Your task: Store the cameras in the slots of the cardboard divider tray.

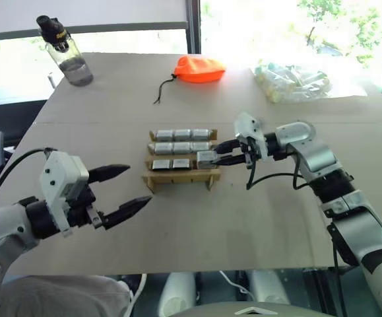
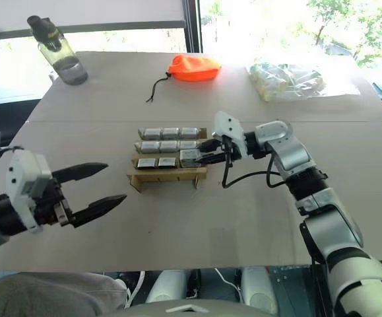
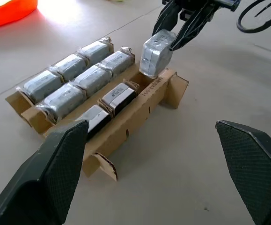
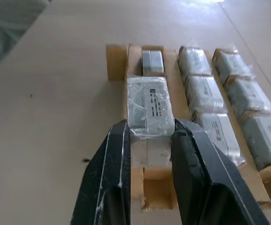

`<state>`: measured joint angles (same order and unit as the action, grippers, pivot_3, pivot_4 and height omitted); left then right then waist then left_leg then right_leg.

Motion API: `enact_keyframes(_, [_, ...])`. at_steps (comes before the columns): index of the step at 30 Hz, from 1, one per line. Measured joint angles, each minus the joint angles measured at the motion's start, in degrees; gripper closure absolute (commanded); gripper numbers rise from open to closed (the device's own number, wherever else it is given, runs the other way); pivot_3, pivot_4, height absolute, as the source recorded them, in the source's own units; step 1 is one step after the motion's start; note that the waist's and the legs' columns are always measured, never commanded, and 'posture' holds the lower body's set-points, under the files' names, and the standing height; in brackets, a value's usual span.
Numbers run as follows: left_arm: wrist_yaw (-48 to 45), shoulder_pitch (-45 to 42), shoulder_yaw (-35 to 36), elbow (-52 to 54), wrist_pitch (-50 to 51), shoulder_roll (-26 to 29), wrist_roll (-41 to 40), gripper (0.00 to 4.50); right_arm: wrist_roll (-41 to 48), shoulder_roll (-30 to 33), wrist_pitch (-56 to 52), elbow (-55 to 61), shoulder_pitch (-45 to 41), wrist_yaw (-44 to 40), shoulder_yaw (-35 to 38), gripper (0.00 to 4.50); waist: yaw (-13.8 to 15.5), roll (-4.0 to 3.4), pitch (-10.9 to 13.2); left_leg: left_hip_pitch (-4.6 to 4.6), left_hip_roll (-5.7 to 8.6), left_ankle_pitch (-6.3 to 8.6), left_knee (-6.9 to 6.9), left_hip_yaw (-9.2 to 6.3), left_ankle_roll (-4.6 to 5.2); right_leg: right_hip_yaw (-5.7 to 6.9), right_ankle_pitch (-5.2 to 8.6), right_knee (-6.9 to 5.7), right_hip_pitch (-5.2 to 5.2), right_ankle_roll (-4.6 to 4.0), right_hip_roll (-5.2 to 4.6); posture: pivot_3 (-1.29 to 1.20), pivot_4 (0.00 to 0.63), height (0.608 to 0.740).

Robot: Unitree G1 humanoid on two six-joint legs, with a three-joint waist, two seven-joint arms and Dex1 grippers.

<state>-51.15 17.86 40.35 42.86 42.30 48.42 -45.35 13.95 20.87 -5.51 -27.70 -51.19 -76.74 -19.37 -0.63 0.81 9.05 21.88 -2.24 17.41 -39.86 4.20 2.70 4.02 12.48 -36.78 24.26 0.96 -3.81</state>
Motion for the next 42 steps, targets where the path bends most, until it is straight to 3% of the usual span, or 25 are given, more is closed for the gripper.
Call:
enact_keyframes(10, [-3.24, 8.0, 0.73, -0.78, -6.48, -2.5, 3.7, 0.0, -5.5, -6.91, 11.66, -18.65, -8.22, 0.69, 0.86, 3.79, -0.11, -0.11, 0.06, -0.03, 0.01, -0.07, 0.27, 0.01, -0.13, 0.01, 0.0, 0.01, 0.08, -0.03, -0.06, 0.0, 0.15, 0.74])
enact_keyframes(21, [-2.99, 8.85, -0.09, -0.78, -9.42, -4.09, 4.58, 0.0, -4.95, -6.48, 7.28, -14.75, -5.93, -5.46, 1.68, 3.79, -0.37, -0.16, 0.09, -0.01, 0.03, -0.09, 0.51, 0.11, -0.15, -0.03, 0.0, 0.03, 0.22, -0.03, -0.2, 0.0, 0.15, 0.74])
enact_keyframes(28, [-2.18, 8.18, -0.32, -0.77, -9.44, -4.09, 3.72, 0.0, -5.56, -6.8, 7.76, -13.97, -5.43, -5.14, 1.93, 3.79, -0.38, -0.16, 0.09, -0.03, 0.03, -0.09, 0.51, 0.1, -0.16, -0.03, 0.0, 0.02, 0.22, -0.03, -0.17, 0.0, 0.15, 0.74])
enact_keyframes(30, [-2.1, 8.0, -0.37, -0.74, -9.44, -4.07, 3.46, 0.0, -6.21, -7.58, 8.88, -15.01, -5.43, -3.54, 2.21, 2.8, -0.41, -0.16, 0.09, -0.03, 0.03, -0.1, 0.51, 0.1, -0.17, -0.03, 0.0, 0.01, 0.22, -0.03, -0.17, 0.0, 0.15, 0.74])
enact_keyframes(31, [-2.09, 7.93, -0.38, -0.74, -9.44, -4.06, 3.45, 0.0, -6.47, -7.75, 9.32, -15.41, -5.43, -3.0, 2.21, 2.62, -0.42, -0.16, 0.09, -0.03, 0.03, -0.1, 0.51, 0.1, -0.18, -0.03, 0.0, 0.01, 0.22, -0.03, -0.17, 0.0, 0.15, 0.74])
enact_keyframes(32, [-2.02, 7.58, -0.44, -0.74, -9.44, -4.0, 3.41, 0.0, -7.41, -8.0, 10.68, -16.98, -5.44, -1.3, 2.23, 2.04, -0.45, -0.16, 0.09, -0.02, 0.03, -0.11, 0.51, 0.1, -0.19, -0.02, 0.0, 0.01, 0.23, -0.03, -0.16, 0.0, 0.15, 0.74])
enact_keyframes(34, [-1.94, 7.46, -0.46, -0.74, -9.44, -3.98, 3.41, 0.0, -7.97, -8.03, 11.14, -17.94, -5.44, -0.36, 2.26, 1.42, -0.44, -0.16, 0.1, -0.01, 0.03, -0.11, 0.51, 0.1, -0.19, -0.02, 0.0, 0.01, 0.24, -0.03, -0.14, 0.0, 0.15, 0.74])
enact_keyframes(37, [-1.43, 6.79, -0.74, -0.74, -9.44, -3.96, 3.34, 0.0, -8.01, -8.03, 10.92, -18.56, -5.45, -1.33, 2.44, 0.1, -0.42, -0.16, 0.09, -0.01, 0.04, -0.11, 0.51, 0.11, -0.19, -0.03, 0.0, 0.01, 0.24, -0.03, -0.14, 0.0, 0.15, 0.74])
enact_keyframes(42, [-1.11, 6.39, -2.04, -0.75, -9.44, -3.93, 3.18, 0.0, -7.0, -8.01, 8.6, -17.62, -5.36, -2.59, 3.06, 0.03, -0.43, -0.17, 0.1, -0.02, 0.03, -0.12, 0.51, 0.09, -0.2, -0.03, 0.0, -0.01, 0.24, -0.03, -0.14, 0.0, 0.15, 0.74])
